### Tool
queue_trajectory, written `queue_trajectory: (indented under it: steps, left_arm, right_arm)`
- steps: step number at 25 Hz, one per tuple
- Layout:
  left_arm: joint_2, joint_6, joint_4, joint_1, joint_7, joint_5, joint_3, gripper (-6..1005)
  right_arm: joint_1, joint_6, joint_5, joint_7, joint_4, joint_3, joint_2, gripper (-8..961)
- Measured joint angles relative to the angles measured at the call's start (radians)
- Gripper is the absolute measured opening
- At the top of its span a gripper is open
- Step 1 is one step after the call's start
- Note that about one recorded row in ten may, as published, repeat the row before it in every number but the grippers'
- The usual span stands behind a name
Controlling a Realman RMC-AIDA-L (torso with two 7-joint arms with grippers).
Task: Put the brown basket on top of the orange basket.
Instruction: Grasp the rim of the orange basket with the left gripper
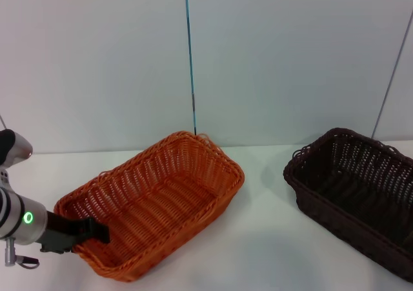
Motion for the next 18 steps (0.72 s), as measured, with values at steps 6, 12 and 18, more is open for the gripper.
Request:
queue_trajectory:
  steps: [6,12,18]
  left_arm:
    - [0.0,0.008,0.015,-0.002,0.0,0.0,0.005,646]
    - [0.0,0.018,0.016,-0.006,-0.006,0.0,0.006,644]
    - [0.0,0.024,0.014,-0.012,-0.005,0.0,0.028,523]
  right_arm:
    - [0.0,0.0,0.0,-0.001,0.002,0.0,0.0,916]
    - [0.0,0.0,0.0,-0.001,0.002,0.0,0.0,917]
    - [0.0,0.0,-0.001,-0.001,-0.001,0.0,0.0,917]
